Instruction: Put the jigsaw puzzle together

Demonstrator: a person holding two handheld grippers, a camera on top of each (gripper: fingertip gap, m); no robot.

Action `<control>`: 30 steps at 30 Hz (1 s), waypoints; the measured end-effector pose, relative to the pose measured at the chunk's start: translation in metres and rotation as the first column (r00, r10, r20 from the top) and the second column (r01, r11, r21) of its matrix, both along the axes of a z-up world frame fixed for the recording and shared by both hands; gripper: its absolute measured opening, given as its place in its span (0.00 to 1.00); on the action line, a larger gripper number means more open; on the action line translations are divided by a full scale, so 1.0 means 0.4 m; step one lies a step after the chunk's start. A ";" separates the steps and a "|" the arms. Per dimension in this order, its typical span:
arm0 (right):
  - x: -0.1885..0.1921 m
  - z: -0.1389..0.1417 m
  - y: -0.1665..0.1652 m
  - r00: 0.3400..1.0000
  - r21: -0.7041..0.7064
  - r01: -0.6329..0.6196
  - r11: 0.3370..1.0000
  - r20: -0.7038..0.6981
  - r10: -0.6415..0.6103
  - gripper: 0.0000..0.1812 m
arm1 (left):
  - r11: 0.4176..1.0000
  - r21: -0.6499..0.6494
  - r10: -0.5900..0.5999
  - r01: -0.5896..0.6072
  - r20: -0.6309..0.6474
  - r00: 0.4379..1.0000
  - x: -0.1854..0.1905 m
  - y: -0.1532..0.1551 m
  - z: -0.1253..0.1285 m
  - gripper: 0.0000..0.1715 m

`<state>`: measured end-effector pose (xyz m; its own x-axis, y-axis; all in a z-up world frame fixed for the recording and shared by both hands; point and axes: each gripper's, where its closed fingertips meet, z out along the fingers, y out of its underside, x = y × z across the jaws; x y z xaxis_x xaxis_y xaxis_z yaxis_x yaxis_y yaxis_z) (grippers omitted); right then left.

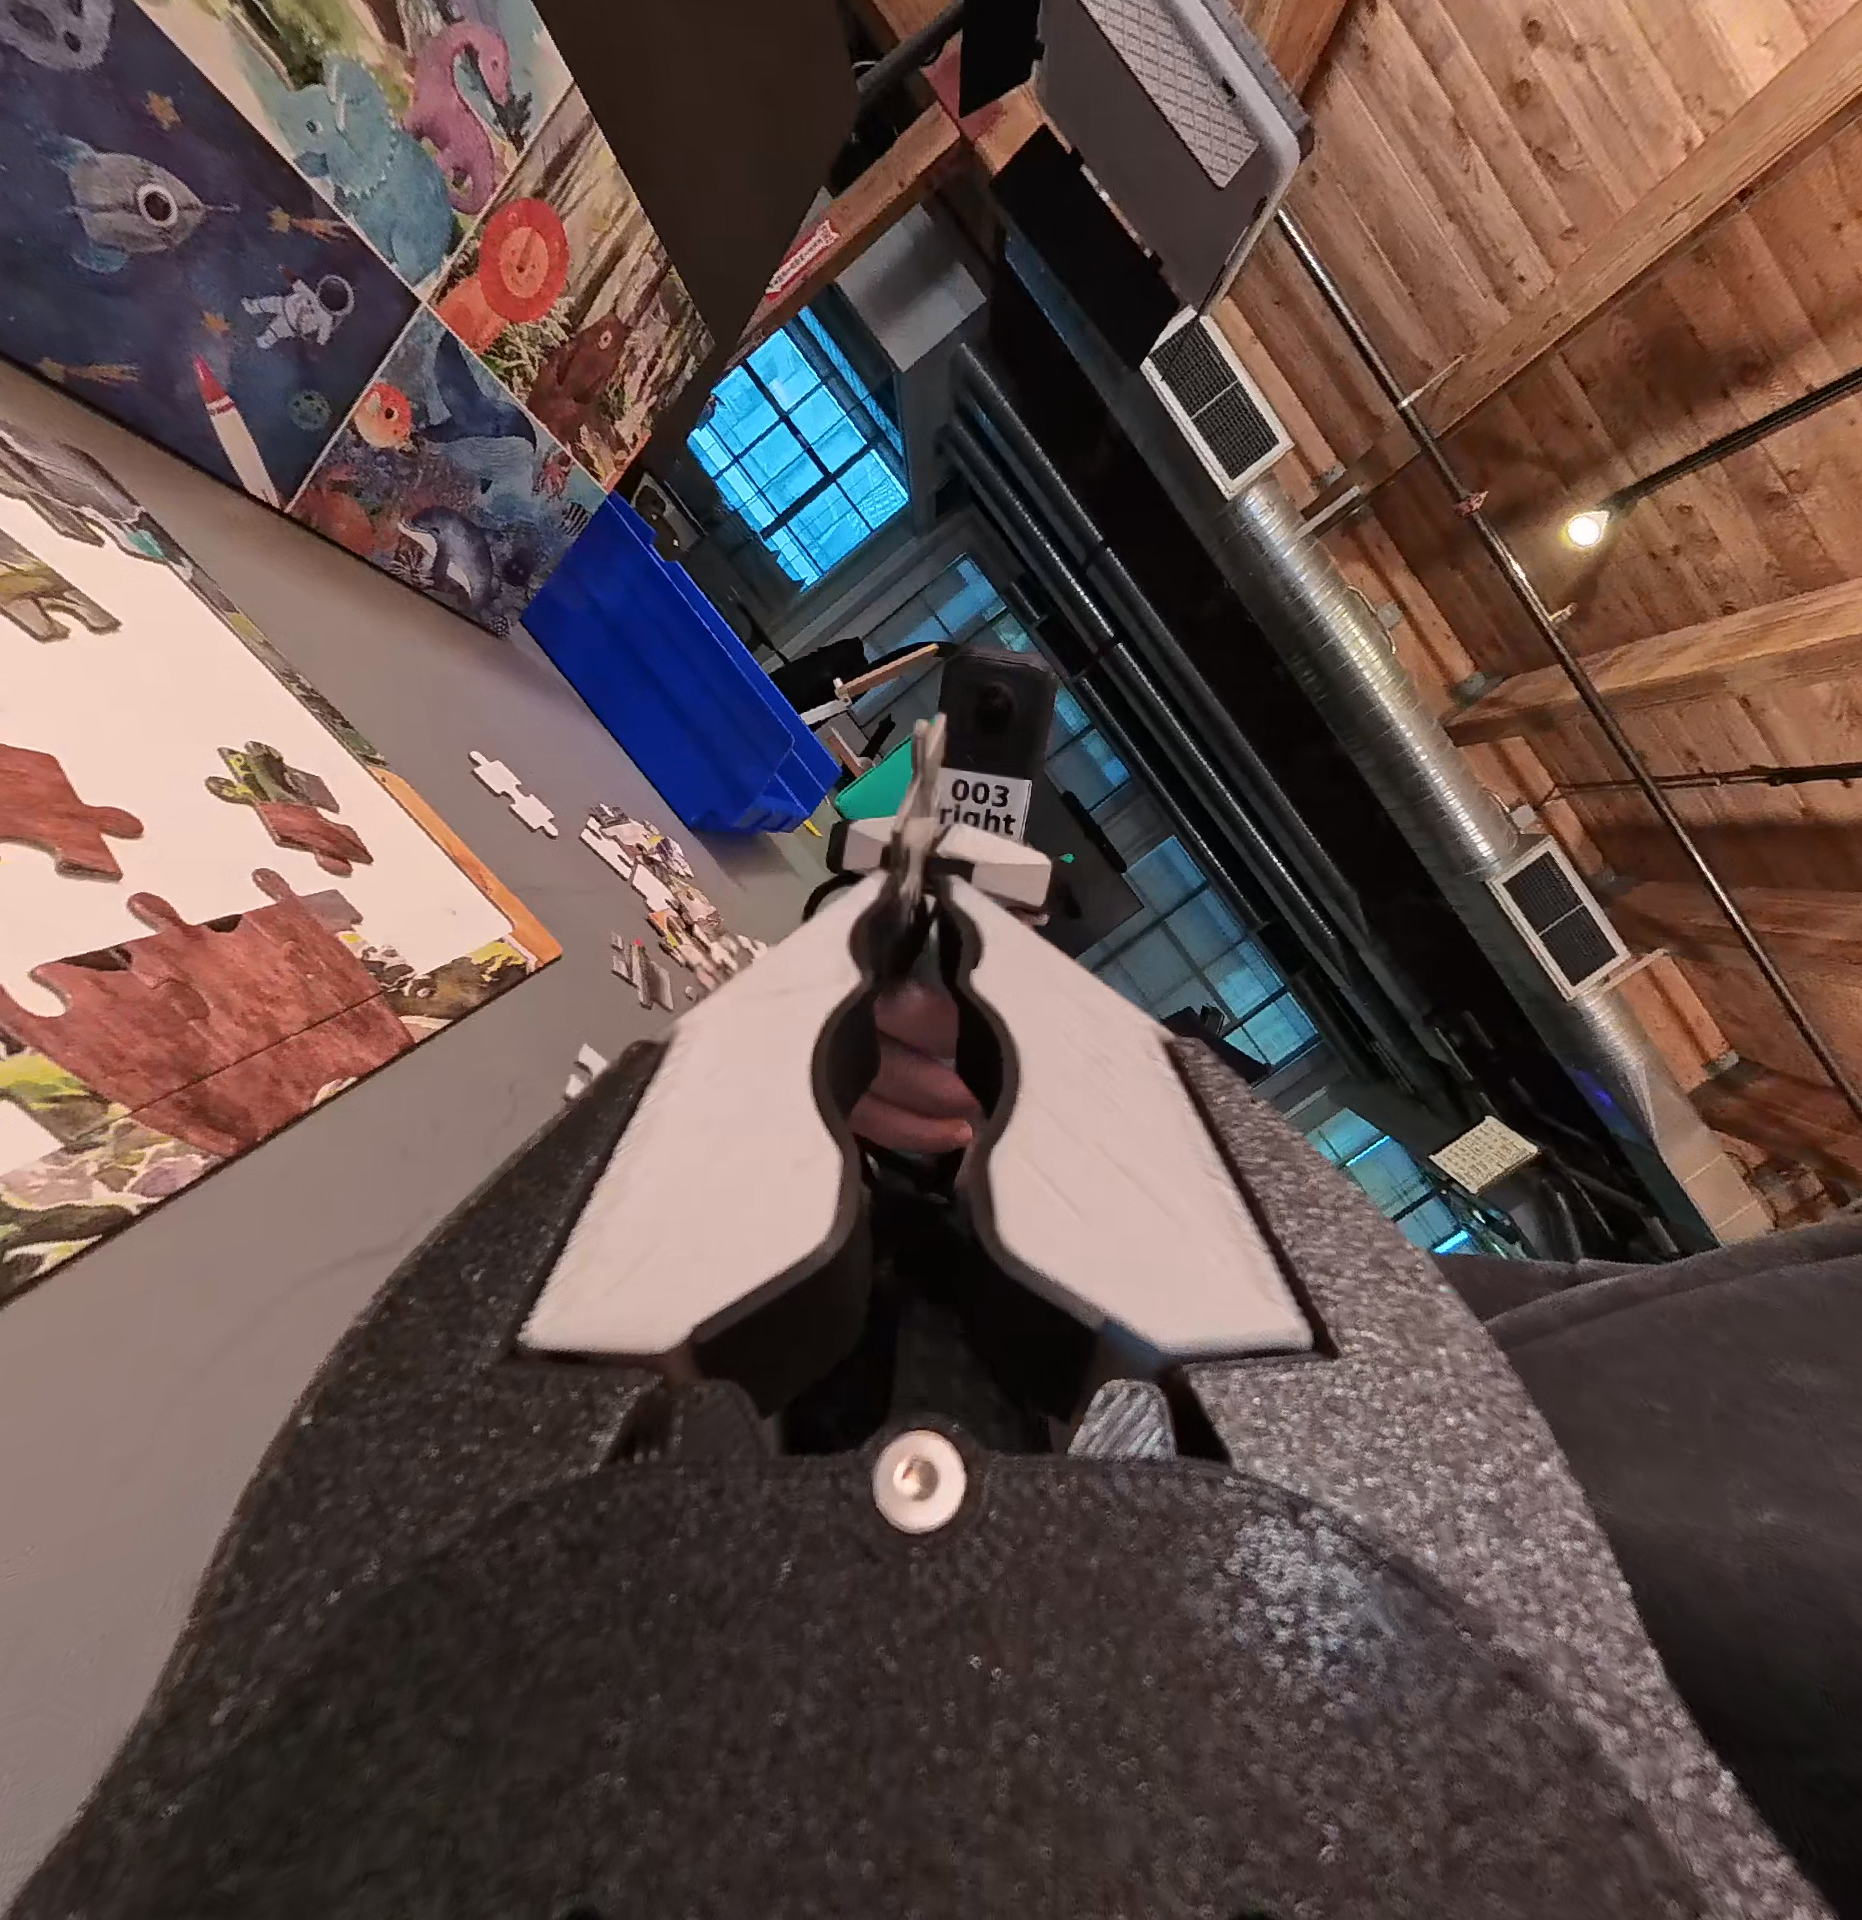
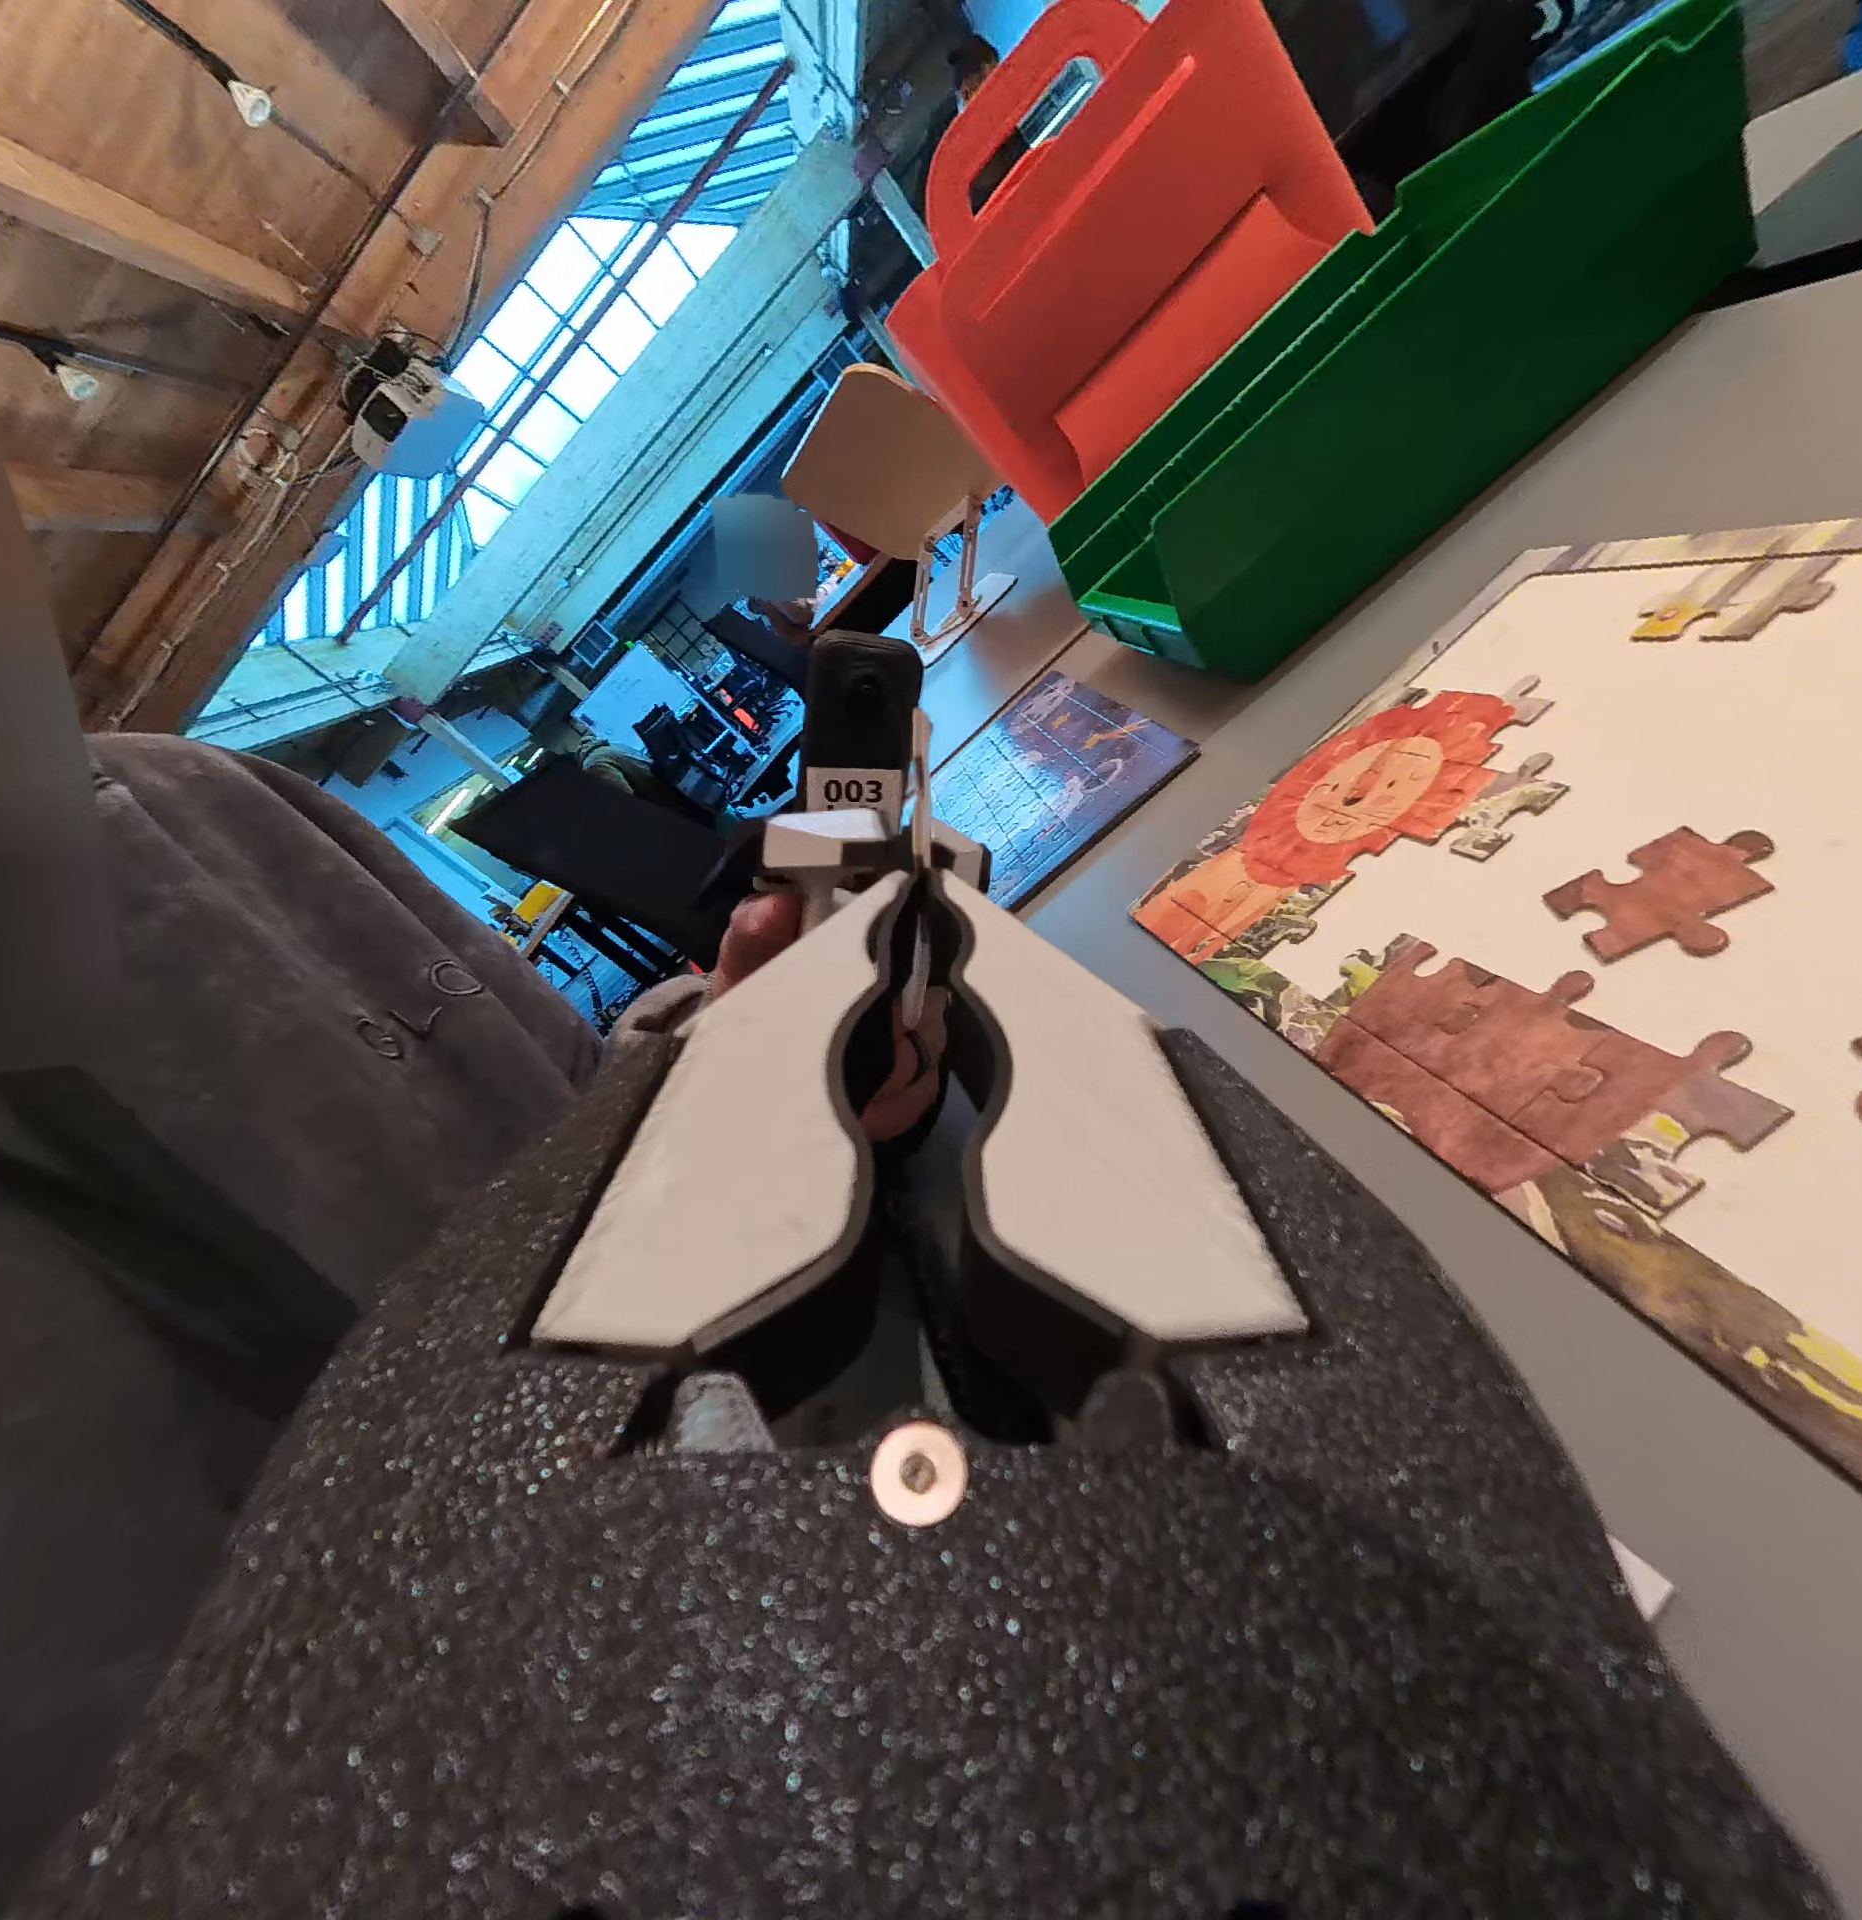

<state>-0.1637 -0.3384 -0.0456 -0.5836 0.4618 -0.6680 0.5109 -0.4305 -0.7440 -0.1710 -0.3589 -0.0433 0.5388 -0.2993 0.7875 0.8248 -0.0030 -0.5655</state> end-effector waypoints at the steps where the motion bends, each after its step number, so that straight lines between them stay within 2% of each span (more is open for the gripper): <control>1: 0.000 -0.006 0.001 1.000 0.005 0.000 1.000 0.012 0.000 0.01 | 1.000 -0.008 0.008 -0.008 0.000 1.000 -0.003 0.002 -0.002 0.08; 4: 0.007 -0.022 -0.011 0.998 0.006 -0.036 0.999 0.056 0.035 0.01 | 0.999 -0.020 0.037 -0.037 -0.010 0.999 -0.011 0.004 -0.003 0.14; 6: 0.016 -0.022 -0.029 0.994 -0.002 -0.081 0.997 0.069 0.081 0.01 | 0.998 -0.038 0.058 -0.059 -0.026 0.998 -0.017 0.005 -0.009 0.14; 9: 0.019 -0.025 -0.044 0.991 0.019 -0.107 0.994 0.078 0.106 0.01 | 0.999 -0.028 0.040 -0.041 -0.041 0.998 -0.008 0.004 -0.005 0.03; 18: -0.008 -0.003 -0.027 0.990 -0.071 -0.114 0.991 0.075 0.120 0.00 | 1.000 0.003 0.030 -0.030 -0.013 0.999 -0.012 -0.003 0.003 0.01; 25: -0.013 0.012 -0.007 0.994 -0.080 -0.084 0.993 0.062 0.089 0.00 | 1.000 -0.002 0.000 0.000 -0.026 1.000 0.004 0.001 0.002 0.00; 30: -0.002 -0.001 -0.012 0.994 -0.076 -0.072 0.995 0.072 0.077 0.09 | 0.999 0.034 0.030 -0.030 0.018 0.999 -0.020 -0.014 0.013 0.00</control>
